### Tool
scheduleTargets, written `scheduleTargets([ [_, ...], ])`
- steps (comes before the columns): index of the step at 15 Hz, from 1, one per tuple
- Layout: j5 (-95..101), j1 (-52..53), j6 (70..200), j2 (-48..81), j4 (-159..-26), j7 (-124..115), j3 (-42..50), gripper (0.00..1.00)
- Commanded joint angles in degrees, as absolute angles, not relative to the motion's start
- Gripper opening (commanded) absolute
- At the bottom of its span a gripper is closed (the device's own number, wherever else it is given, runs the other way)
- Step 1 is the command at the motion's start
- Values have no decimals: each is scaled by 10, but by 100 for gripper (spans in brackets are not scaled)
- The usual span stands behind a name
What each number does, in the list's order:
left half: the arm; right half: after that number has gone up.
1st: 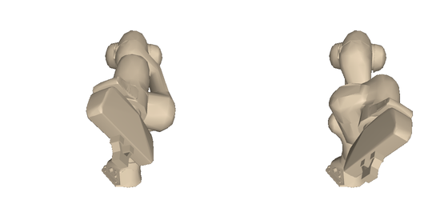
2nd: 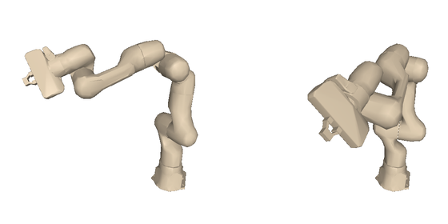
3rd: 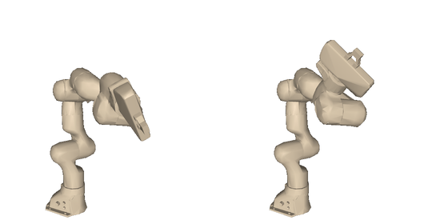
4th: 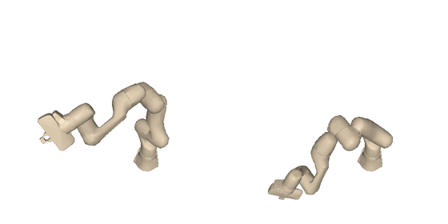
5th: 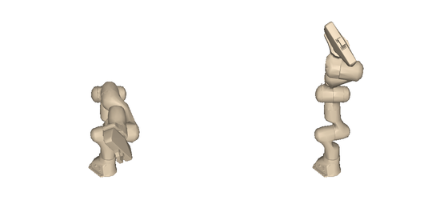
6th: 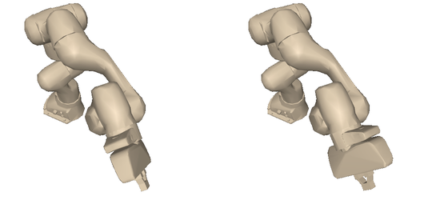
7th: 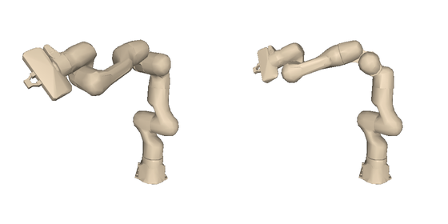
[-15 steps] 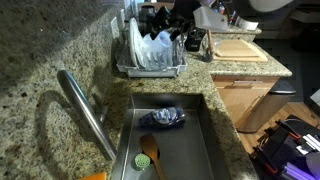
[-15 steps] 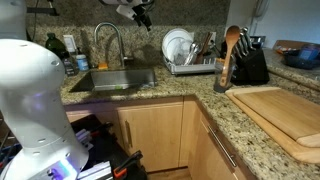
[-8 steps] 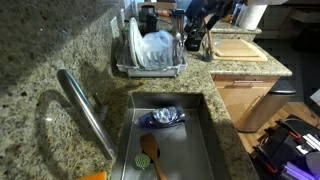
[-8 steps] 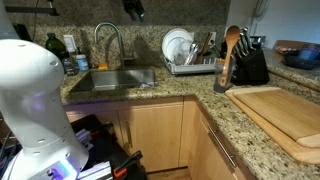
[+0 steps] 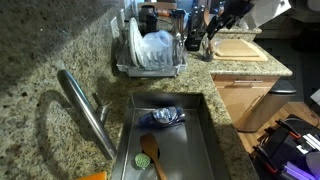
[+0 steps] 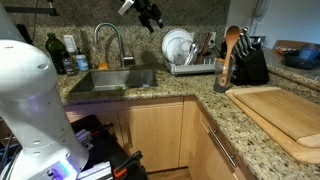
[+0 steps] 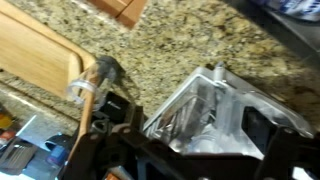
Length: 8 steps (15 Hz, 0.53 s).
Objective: Turn off the faucet of the sink. Pick up the wooden spoon from the cup and put it on the wooden board.
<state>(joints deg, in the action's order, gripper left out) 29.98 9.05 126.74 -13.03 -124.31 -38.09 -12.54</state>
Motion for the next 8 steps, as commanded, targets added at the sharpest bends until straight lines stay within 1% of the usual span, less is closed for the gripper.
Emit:
scheduleTargets([
  [1,421,33,1303,-195,-1332,-377,-112,100],
  [3,521,4,1352,-202,-1357,-448,-109,100],
  [4,506,10,1337,-182,-1333,-519,-123,100],
  [5,485,19,1324,-181,-1325,-446,-104,100],
  [7,496,20,1328,-178,-1327,-498,-110,100],
  [8,540,6,1309,-159,-1330,-521,-120,100],
])
